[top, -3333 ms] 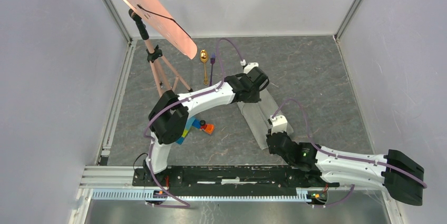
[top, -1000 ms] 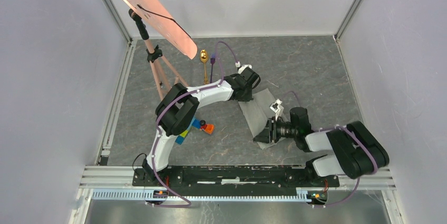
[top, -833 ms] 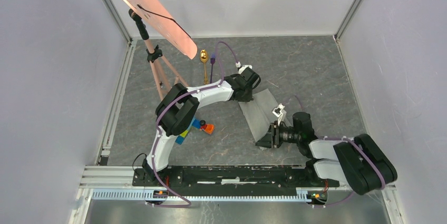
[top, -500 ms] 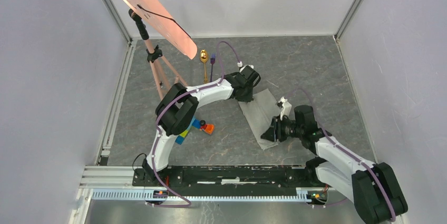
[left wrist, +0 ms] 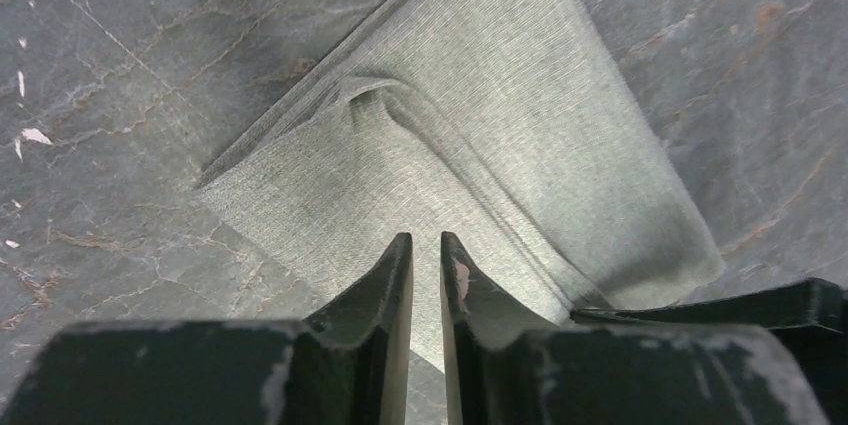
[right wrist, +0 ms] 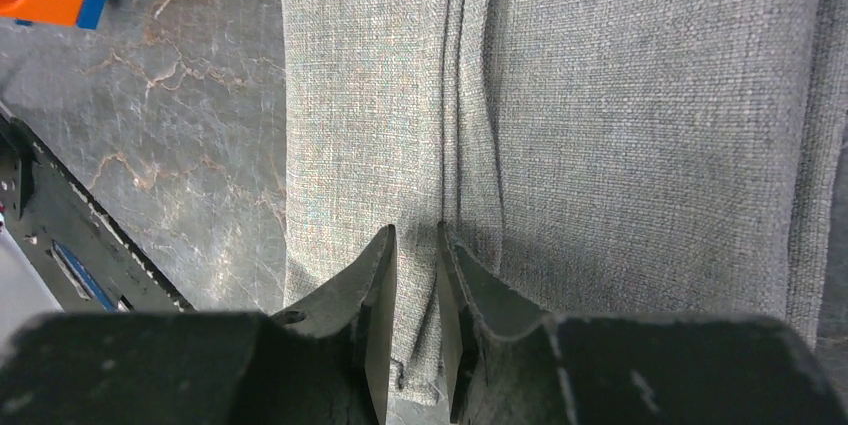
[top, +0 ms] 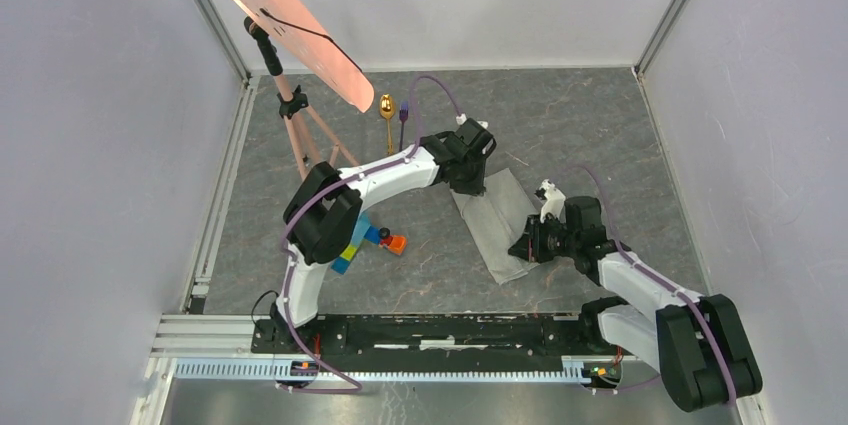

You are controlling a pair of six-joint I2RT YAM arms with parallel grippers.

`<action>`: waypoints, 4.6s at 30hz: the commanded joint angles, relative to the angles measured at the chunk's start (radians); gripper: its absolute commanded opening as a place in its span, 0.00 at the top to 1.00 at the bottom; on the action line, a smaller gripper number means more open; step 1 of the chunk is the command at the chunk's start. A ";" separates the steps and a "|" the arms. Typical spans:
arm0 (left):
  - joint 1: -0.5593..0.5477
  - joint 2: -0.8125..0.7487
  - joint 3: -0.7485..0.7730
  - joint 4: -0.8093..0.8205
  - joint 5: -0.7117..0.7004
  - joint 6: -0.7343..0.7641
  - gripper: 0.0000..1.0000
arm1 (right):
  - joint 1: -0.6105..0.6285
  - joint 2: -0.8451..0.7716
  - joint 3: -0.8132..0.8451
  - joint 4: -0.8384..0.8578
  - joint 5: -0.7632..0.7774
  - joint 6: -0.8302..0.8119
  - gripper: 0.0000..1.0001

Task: Fold the napkin into a case and place the utensils inside
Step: Smooth out the 2/3-rectangle-folded napkin at the center of the board, then fold the 2/3-rectangle-folded napkin at the center of the board.

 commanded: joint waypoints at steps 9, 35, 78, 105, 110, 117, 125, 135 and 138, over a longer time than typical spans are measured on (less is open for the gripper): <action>0.032 0.200 0.132 -0.068 -0.025 0.066 0.83 | 0.101 -0.034 -0.225 0.346 0.018 0.324 0.74; -0.193 -0.286 -0.257 0.083 0.186 -0.039 0.25 | -0.131 -0.088 -0.021 -0.192 0.047 0.040 0.33; -0.568 0.215 0.233 -0.359 -0.454 -0.223 0.41 | -0.303 -0.215 0.210 -0.421 0.625 0.126 0.03; -0.541 -0.067 0.010 -0.231 -0.413 -0.165 0.98 | -0.267 -0.023 -0.106 0.192 -0.173 0.404 0.02; -0.537 -0.076 0.017 -0.225 -0.408 -0.155 0.98 | -0.240 -0.029 -0.158 0.265 -0.145 0.499 0.04; -0.537 -0.082 0.022 -0.224 -0.402 -0.149 0.98 | -0.239 0.034 -0.161 0.337 -0.100 0.514 0.22; -0.537 -0.087 0.009 -0.211 -0.395 -0.150 0.98 | -0.240 0.075 -0.119 0.375 -0.026 0.486 0.40; -0.538 -0.080 0.009 -0.201 -0.383 -0.142 0.98 | -0.239 0.122 -0.097 0.415 0.005 0.458 0.60; -0.537 -0.077 0.010 -0.175 -0.350 -0.126 0.98 | -0.240 0.132 -0.085 0.427 0.003 0.425 0.78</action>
